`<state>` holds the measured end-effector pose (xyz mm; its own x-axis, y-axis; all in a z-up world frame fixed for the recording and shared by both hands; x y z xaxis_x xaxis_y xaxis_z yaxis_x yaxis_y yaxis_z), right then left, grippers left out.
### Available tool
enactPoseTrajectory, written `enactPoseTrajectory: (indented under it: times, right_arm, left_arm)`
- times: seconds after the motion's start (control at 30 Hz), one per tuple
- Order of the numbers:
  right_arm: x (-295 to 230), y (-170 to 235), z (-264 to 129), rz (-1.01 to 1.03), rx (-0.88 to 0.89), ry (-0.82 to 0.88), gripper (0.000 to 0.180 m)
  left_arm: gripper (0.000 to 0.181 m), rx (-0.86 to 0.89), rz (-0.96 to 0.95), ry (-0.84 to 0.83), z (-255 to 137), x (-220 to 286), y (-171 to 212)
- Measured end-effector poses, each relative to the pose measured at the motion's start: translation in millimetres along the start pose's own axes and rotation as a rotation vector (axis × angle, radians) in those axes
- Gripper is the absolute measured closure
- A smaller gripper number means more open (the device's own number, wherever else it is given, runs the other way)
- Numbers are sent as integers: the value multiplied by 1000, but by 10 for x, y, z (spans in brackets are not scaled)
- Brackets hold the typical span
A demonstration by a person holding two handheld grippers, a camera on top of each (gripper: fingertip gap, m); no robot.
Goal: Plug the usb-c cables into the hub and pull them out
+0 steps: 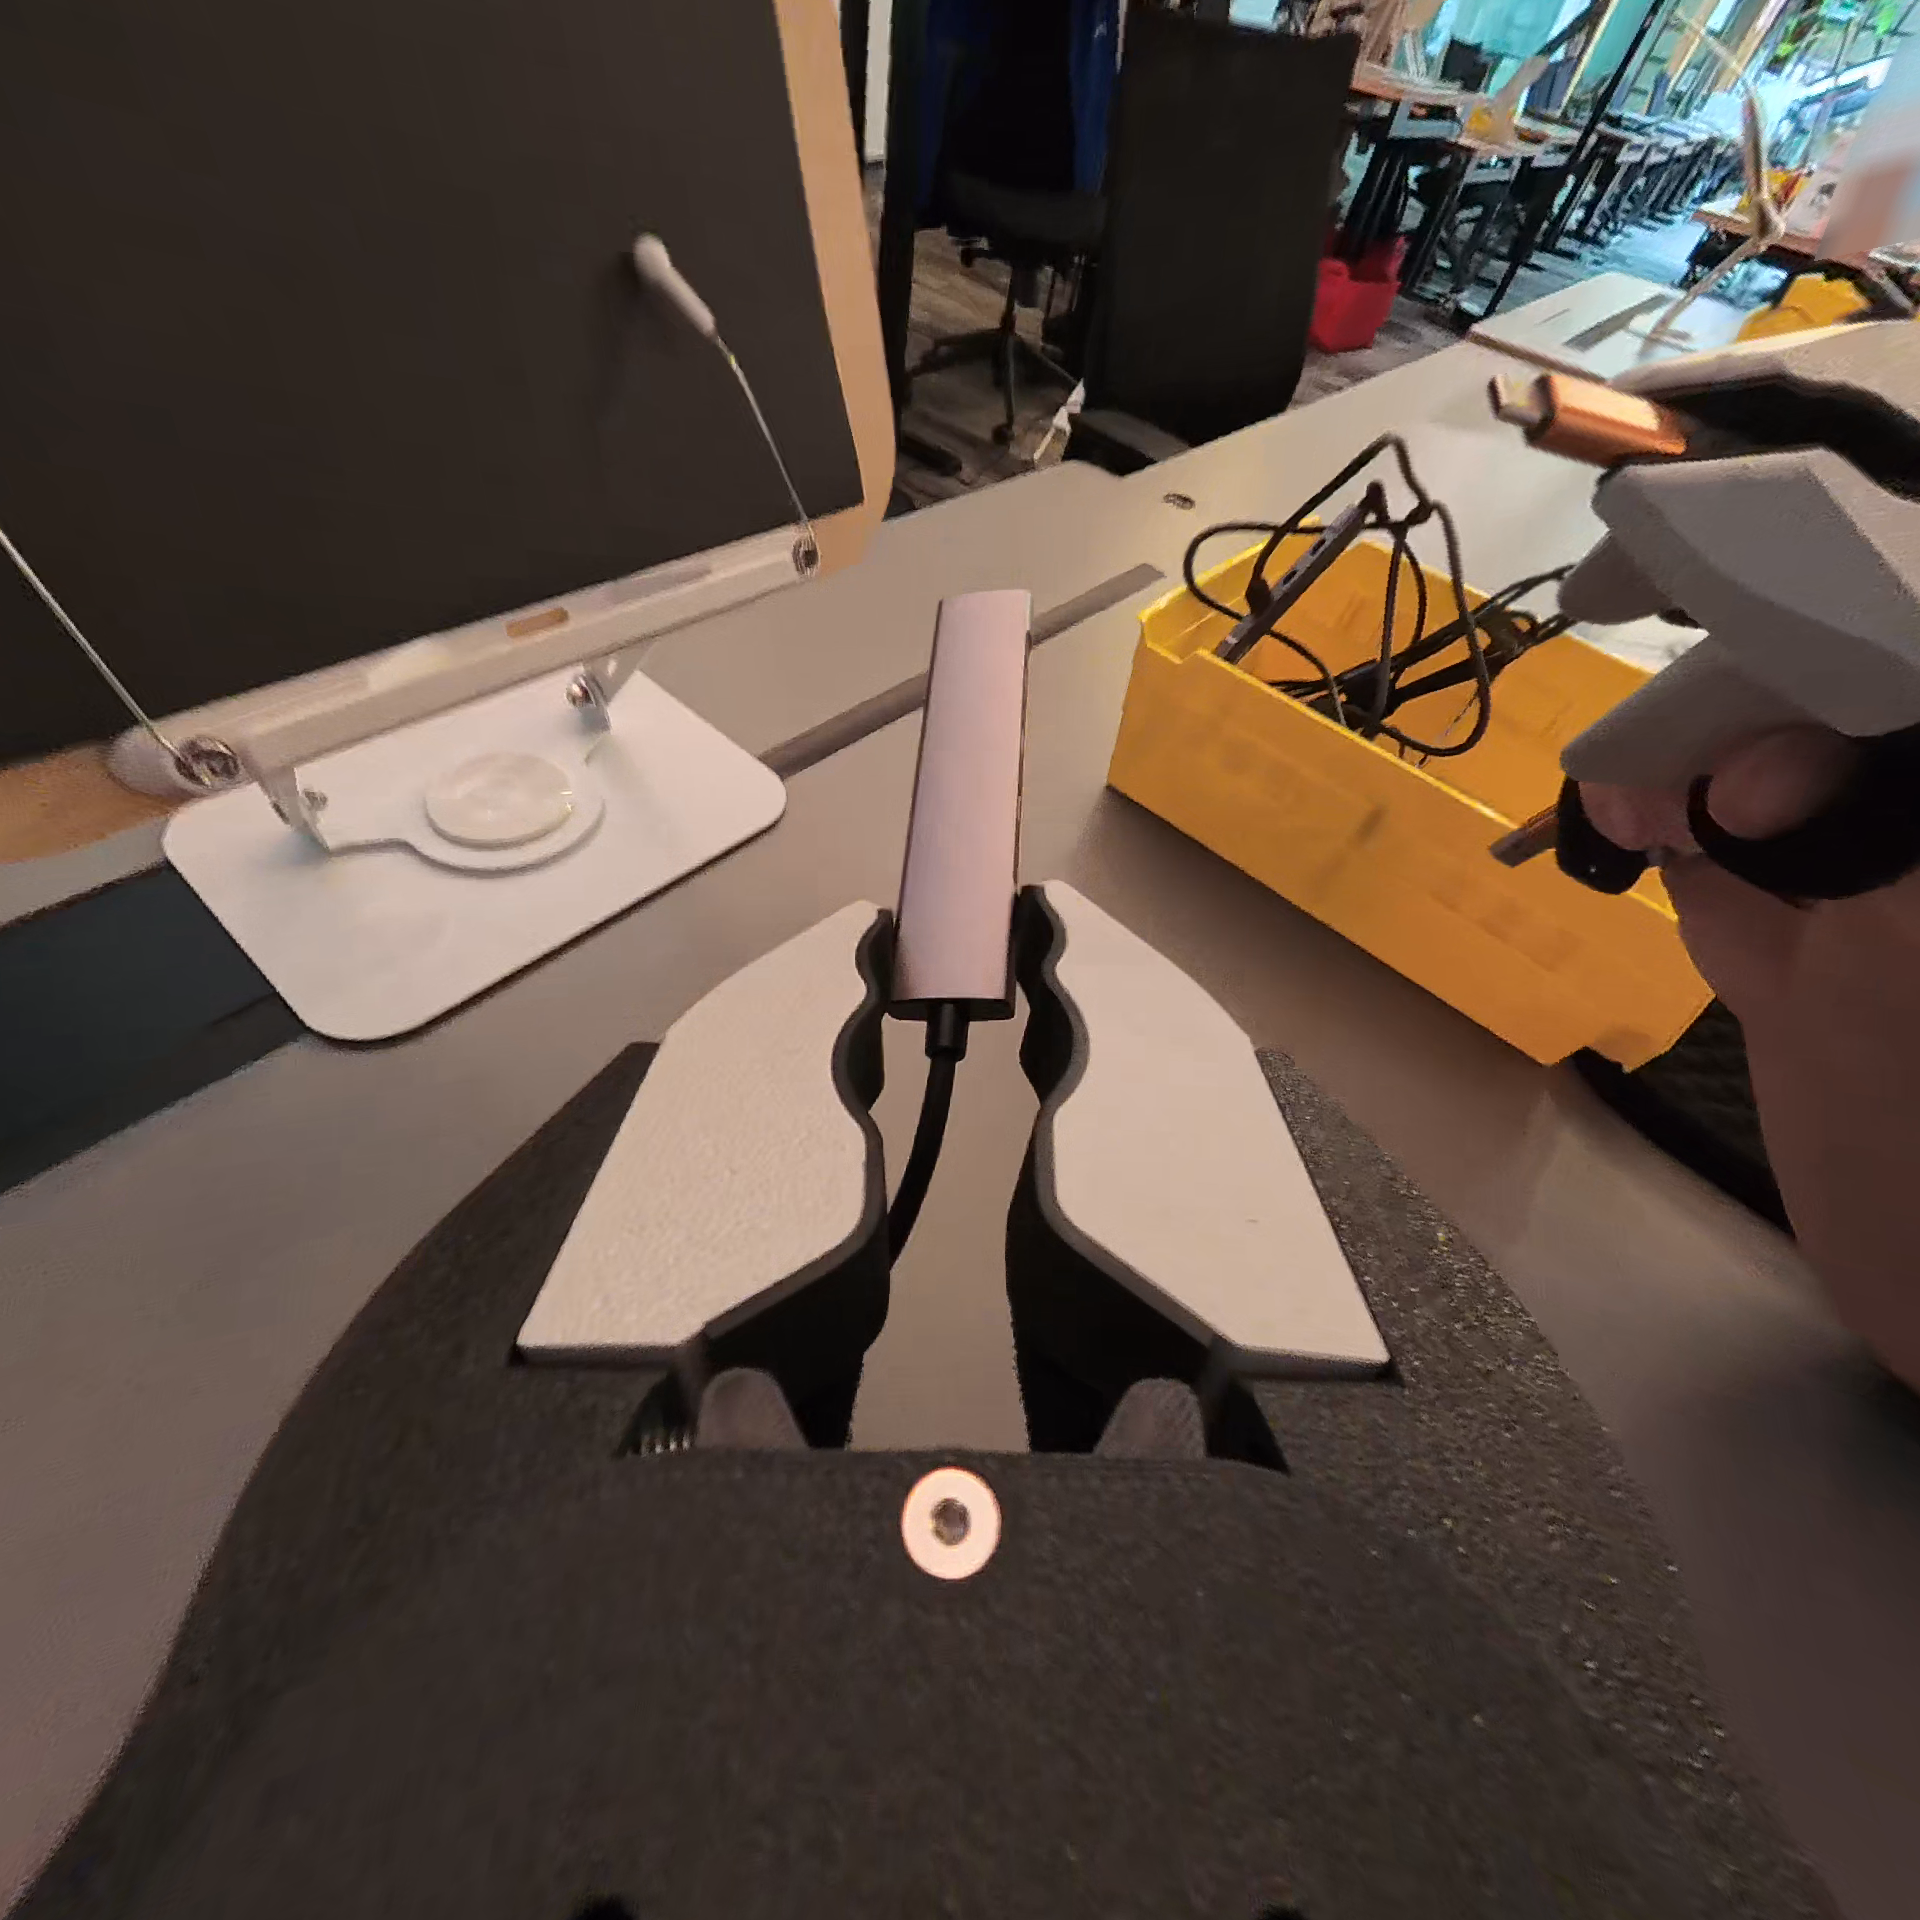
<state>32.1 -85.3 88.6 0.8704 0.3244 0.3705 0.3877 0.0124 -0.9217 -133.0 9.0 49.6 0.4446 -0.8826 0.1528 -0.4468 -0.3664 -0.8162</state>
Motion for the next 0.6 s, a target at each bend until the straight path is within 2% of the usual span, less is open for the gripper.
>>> enactPoseTrajectory:
  times: [0.23, 0.6]
  right_arm:
    - [-170, 314, 319, 118, -99, -125, 167]
    - [-327, 364, 369, 85, -82, -106, 167]
  left_arm:
    - [159, 24, -53, 30, -89, -200, 82]
    - [159, 94, 28, 52, -183, -71, 18]
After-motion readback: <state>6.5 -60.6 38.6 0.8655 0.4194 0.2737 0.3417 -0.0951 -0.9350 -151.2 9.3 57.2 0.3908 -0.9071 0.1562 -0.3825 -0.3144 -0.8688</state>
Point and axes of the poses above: each gripper's, where its closed fingertips meet, z out along the fingers, y out of its underside, x = y × z across the jaws, the point moved 8 cm from there along -z, back along the fingers, and after that the axes turned 15 degrees about -x, right-handed, at the moved point
